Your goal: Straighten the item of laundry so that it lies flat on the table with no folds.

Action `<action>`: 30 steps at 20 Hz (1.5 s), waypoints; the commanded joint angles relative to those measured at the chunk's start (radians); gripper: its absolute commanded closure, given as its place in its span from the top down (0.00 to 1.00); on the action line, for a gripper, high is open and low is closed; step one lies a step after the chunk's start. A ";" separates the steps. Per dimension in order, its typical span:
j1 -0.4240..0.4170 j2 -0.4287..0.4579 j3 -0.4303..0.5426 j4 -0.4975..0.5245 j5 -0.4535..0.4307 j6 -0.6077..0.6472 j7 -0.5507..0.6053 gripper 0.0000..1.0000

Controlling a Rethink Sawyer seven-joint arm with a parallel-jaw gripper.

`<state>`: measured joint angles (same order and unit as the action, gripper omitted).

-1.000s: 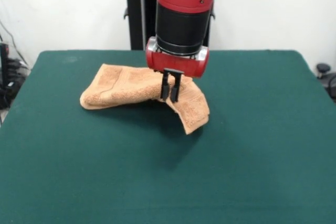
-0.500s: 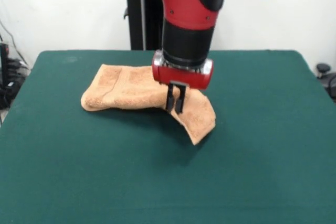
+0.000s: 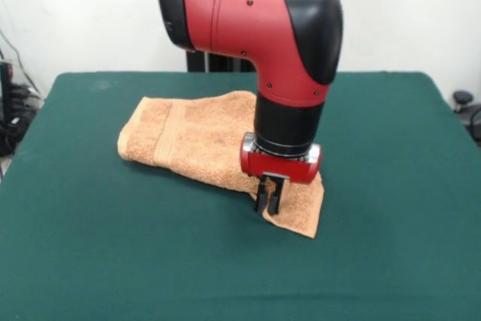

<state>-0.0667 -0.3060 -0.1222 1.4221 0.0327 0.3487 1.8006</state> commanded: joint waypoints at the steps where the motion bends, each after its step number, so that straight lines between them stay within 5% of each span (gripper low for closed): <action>1: 0.062 0.261 0.091 -0.074 0.119 -0.162 0.303 0.00; 17: 0.132 0.283 0.066 -0.066 0.300 -0.177 0.323 0.00; 30: 0.060 0.239 0.024 -0.037 0.165 -0.118 0.099 0.00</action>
<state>0.0299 -0.2480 -0.2535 1.3925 0.2418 0.3726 1.8006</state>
